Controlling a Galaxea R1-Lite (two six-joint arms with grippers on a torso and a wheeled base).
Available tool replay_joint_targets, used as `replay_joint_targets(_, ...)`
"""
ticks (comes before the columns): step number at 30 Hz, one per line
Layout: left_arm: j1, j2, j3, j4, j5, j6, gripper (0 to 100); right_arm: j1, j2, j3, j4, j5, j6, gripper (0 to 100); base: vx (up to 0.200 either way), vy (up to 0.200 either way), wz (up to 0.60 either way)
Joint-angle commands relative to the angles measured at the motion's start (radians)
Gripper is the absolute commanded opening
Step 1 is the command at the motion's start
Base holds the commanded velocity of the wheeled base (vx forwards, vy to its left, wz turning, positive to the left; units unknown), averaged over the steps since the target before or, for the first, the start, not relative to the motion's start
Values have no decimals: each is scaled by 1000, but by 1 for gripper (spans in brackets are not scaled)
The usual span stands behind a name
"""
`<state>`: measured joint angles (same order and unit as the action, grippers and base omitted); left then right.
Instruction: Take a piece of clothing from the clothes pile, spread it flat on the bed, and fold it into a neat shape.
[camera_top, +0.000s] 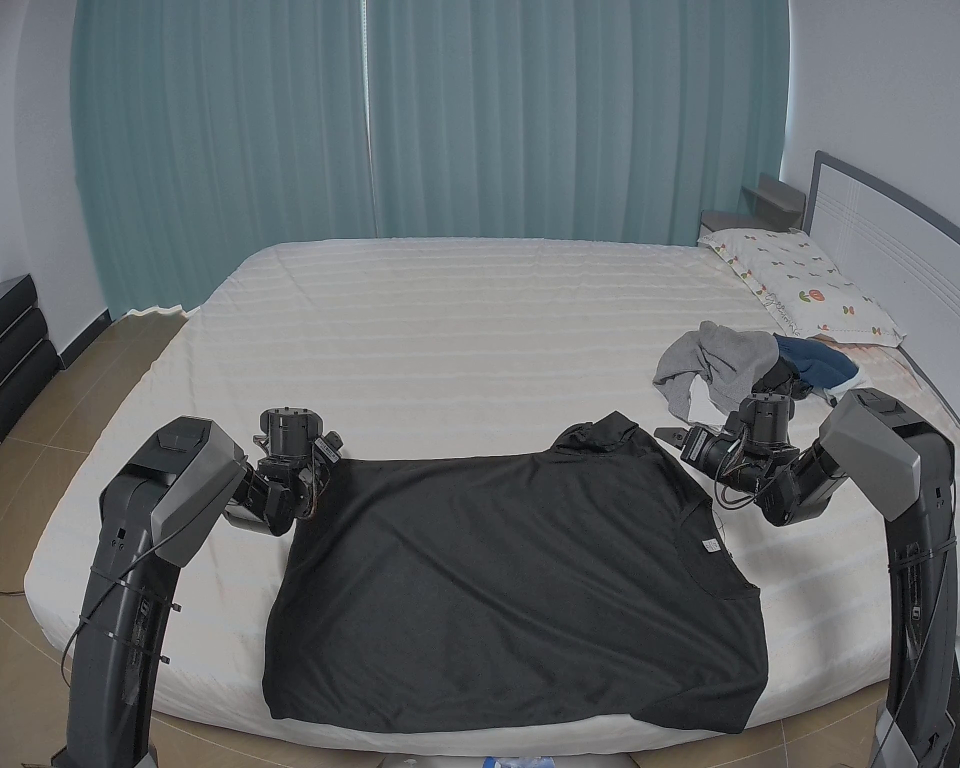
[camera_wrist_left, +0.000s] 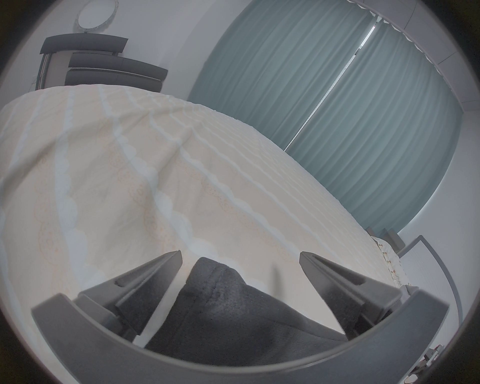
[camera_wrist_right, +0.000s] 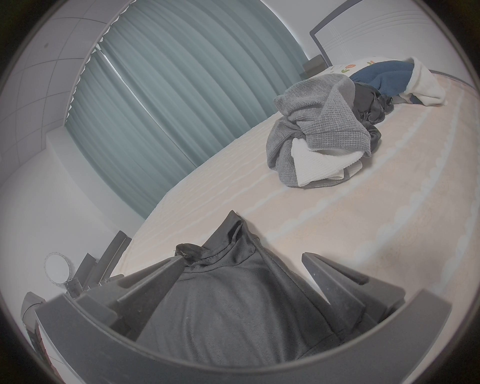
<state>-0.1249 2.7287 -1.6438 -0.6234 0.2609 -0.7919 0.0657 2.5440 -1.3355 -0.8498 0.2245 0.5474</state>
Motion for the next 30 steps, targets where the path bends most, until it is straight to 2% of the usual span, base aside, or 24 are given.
replay_joint_targets(1, -1, 6, 10, 1, 0, -6, 100, 0, 19, -10, 0, -1, 0, 100, 0, 0, 0)
replay_joint_targets(3, 1, 5, 22, -15, 0, -10, 100, 8, 25, -27, 3, -1, 0, 100, 0, 0, 0)
replay_joint_targets(4, 1, 5, 30, -29, 0, -16, 0, 11, 38, -40, 9, -5, 0, 100, 0, 0, 0)
replay_joint_targets(11, -1, -7, 87, -134, -3, -20, 0, 45, 142, -197, 48, -91, -1, 100, 0, 0, 0)
replay_joint_targets(18, 1, -34, 110, -153, -2, -38, 0, 66, 236, -309, 69, -148, -6, 100, 0, 0, 0)
replay_joint_targets(24, 2, -57, 133, -154, -3, -61, 0, 69, 254, -361, 89, -159, -4, 100, 0, 0, 0)
replay_joint_targets(25, 2, -57, 133, -154, -3, -61, 0, 69, 254, -363, 94, -159, -4, 0, 0, 0, 0)
replay_joint_targets(30, 2, -57, 128, -154, -8, -61, 0, 62, 255, -367, 95, -183, -4, 0, 0, 0, 0)
